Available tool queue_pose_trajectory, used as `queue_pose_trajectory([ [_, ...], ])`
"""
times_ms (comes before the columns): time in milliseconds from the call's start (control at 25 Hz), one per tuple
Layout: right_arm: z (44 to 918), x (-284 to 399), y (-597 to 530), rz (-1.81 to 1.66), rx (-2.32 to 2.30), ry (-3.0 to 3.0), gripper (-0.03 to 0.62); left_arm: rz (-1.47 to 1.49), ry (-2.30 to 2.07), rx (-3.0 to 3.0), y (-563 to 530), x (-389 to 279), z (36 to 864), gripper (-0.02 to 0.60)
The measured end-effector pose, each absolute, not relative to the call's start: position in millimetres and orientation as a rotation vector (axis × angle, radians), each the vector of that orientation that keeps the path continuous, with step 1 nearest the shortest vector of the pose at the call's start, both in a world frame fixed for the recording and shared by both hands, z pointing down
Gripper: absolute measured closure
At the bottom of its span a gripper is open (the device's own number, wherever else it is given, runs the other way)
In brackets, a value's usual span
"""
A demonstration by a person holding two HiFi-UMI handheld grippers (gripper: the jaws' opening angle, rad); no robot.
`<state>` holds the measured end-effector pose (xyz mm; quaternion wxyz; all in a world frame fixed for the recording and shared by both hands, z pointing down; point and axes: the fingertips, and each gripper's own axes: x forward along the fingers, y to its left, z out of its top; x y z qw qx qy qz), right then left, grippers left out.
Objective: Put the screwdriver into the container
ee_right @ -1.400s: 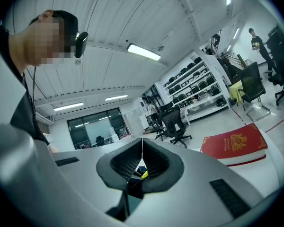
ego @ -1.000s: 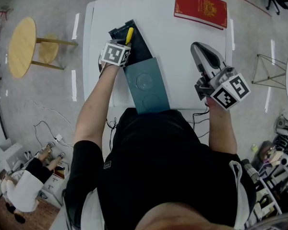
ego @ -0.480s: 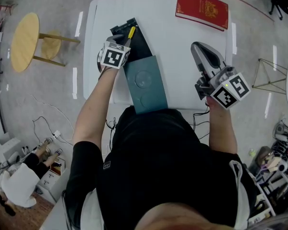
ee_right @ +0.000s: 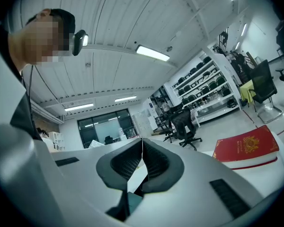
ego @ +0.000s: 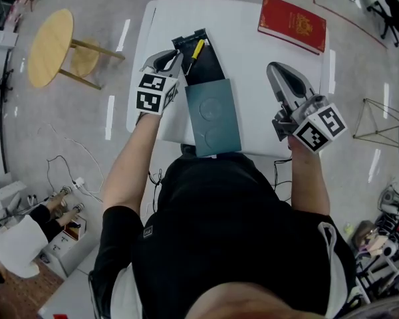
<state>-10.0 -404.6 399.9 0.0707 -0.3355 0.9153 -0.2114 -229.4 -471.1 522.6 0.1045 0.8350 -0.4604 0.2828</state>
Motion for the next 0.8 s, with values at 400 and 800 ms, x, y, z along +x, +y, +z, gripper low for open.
queue_pose_trajectory([
  [400,379,-109,-353,-0.558,-1.006,2.804,0.563,0.565,-1.426,2.566,-393,-313,454,0.558],
  [800,348,-221,-256,-0.434,-1.108,2.812,0.563,0.338,-1.433,2.661,-284,-433,410,0.565],
])
